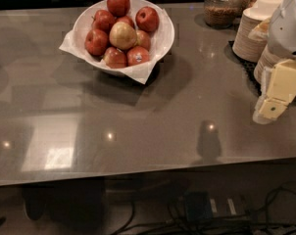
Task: Pick apple from white bowl
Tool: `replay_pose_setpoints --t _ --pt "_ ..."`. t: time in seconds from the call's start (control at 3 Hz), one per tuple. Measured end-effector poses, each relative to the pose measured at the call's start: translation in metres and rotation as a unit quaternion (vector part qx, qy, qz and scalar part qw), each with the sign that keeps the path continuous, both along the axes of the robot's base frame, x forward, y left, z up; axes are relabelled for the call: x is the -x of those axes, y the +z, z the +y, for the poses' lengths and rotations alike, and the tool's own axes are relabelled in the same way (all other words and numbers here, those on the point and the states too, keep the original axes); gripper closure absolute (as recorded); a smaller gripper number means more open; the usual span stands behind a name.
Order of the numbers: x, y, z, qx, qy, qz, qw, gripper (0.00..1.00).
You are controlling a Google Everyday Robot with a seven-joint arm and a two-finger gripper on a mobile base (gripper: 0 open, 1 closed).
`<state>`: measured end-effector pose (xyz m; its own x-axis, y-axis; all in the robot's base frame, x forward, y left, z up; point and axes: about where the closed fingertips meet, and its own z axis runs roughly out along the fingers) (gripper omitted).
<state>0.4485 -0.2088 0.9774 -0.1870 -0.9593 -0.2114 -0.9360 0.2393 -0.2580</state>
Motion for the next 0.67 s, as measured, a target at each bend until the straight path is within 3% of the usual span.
replay_pose_setpoints --t 0.67 --pt "-0.05 0.013 0.045 0.007 0.094 -0.024 0.9953 0.0"
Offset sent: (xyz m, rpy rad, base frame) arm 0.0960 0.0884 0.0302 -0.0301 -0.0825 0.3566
